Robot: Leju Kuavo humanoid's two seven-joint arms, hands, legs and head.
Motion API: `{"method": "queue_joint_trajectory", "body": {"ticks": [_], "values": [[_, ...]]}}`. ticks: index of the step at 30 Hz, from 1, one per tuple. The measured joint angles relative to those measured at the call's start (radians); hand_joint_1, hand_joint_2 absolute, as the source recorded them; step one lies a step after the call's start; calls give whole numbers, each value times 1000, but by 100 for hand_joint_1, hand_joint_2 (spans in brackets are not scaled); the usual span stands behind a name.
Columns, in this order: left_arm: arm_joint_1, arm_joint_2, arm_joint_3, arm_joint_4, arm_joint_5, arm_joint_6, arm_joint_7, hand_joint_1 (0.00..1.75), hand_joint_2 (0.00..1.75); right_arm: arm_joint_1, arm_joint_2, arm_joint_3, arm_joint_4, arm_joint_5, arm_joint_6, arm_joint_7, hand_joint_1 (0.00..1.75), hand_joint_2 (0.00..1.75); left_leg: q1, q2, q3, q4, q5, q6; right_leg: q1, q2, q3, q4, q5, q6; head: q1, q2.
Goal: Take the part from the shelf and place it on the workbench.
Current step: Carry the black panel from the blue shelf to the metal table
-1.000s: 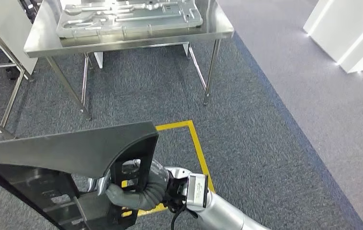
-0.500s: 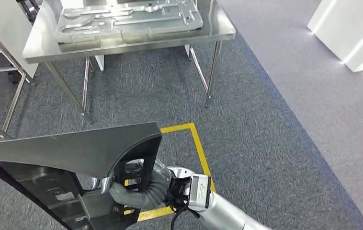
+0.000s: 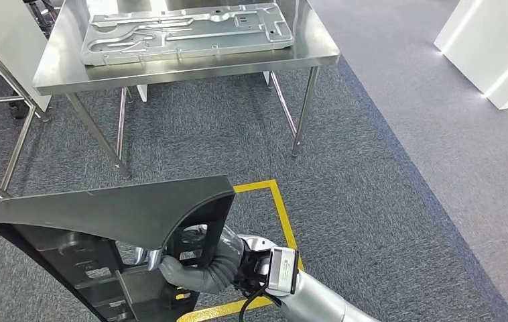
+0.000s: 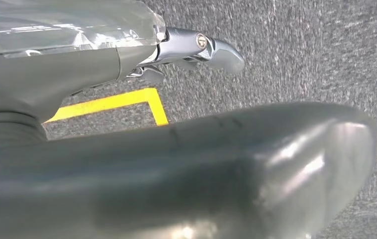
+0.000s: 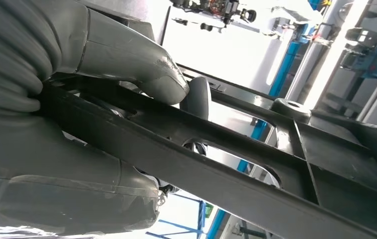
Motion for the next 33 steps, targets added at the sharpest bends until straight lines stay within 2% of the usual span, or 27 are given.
{"method": "queue_joint_trajectory", "body": {"ticks": [1,3,4,5,6,8,9,10,11,12,14,16,19,20,21,24,26,27,29,31,32,33], "values": [[-1,0,-1,0,0,0,0,0,0,0,-1,0,0,1,-1,-1,175,175,0,0,6,-2,-5,5,-1,-1,-31,54,-19,3,0,0],[-3,0,-2,0,0,0,0,0,0,2,-6,-1,-1,1,-1,-1,175,175,-1,0,18,-2,-16,11,-1,-1,-121,189,-63,7,0,0],[-3,0,-2,0,0,0,0,0,0,4,-9,-1,-1,1,-1,-1,175,175,-2,0,25,-2,-22,11,-1,-1,-162,238,-71,7,0,0],[-3,0,-2,0,0,0,0,0,0,5,-12,-1,-1,1,-1,-1,175,175,-2,-1,34,-2,-30,10,-1,-1,-186,251,-59,5,0,0],[-3,0,-2,0,0,1,0,0,0,6,-14,-1,-1,1,0,-1,175,175,-3,-2,45,-2,-38,9,0,-1,-191,227,-27,1,0,0],[-4,0,-2,0,0,1,0,0,0,6,-16,-2,-1,1,0,-1,175,175,-5,-4,70,-4,-56,6,5,0,-159,98,72,-14,0,0],[-5,-1,-3,0,0,1,0,0,0,6,-16,-3,-1,1,0,-1,175,175,-6,-6,81,-6,-64,3,9,0,-141,41,97,-22,0,0],[-6,-2,-3,0,0,1,1,0,0,5,-16,-3,-1,1,0,-1,175,175,-7,-6,87,-9,-71,-2,13,1,-129,2,109,-28,0,0],[-7,-3,-3,0,0,2,1,0,0,5,-17,-4,0,1,0,-1,175,175,-7,-6,93,-7,-73,-9,15,2,-123,-17,109,-33,0,0],[-8,-3,-3,0,0,2,2,0,0,5,-17,-5,0,1,0,-1,175,175,-9,-6,100,-6,-72,-16,16,4,-119,-22,99,-37,0,0],[-9,-3,-3,0,0,3,2,0,0,5,-16,-7,-1,1,0,-1,175,175,-9,-3,109,8,-76,-29,11,5,-96,-36,106,-47,0,0],[-12,-3,-3,0,0,3,3,0,0,2,-13,-7,-2,1,0,-1,175,175,-6,-3,81,71,-102,-37,8,4,-73,-42,100,-54,0,0],[-10,-3,-3,0,0,4,4,0,0,1,-12,-7,0,1,0,-1,175,175,-4,-3,-30,235,-167,-45,11,4,-53,-41,79,-60,0,0],[-8,-2,-3,0,0,4,4,0,0,1,-12,-7,0,1,0,0,175,175,-4,-3,-57,257,-171,-47,12,6,-45,-41,71,-61,0,0],[-5,-2,-3,0,0,4,4,0,0,1,-12,-7,1,1,1,0,175,175,-4,-2,-68,243,-153,-48,12,7,-34,-41,63,-60,0,0],[-3,-2,-2,0,1,5,5,0,0,1,-11,-7,1,0,1,0,175,175,-4,-1,-39,92,-31,-41,12,7,-2,-40,38,-56,0,0],[-3,-2,-2,0,1,5,5,0,0,1,-11,-7,1,-1,1,1,175,175,-5,1,-26,43,9,-37,12,7,5,-40,32,-54,0,0],[-3,-1,-2,0,0,4,5,0,0,1,-11,-7,2,-1,1,1,175,175,-8,3,-25,33,9,-32,12,7,5,-41,29,-50,0,0],[-2,-1,-2,0,0,3,5,0,0,0,-10,-8,3,-3,3,2,175,175,-14,5,-17,8,13,-14,13,8,12,-36,23,-34,0,0],[-3,0,-2,0,1,0,5,0,0,-3,-9,-9,3,-6,6,3,175,175,-12,4,2,-6,9,3,12,6,9,-3,15,-17,0,0],[-4,-1,-2,0,1,-1,5,0,0,-5,-8,-10,3,-8,8,4,175,175,-10,3,14,-11,7,7,11,5,-11,37,3,-12,0,0],[-4,-1,-2,0,1,-2,5,0,0,-6,-9,-11,4,-10,9,4,175,175,-9,4,22,-15,4,10,8,4,-44,94,-17,-8,0,0]]}}
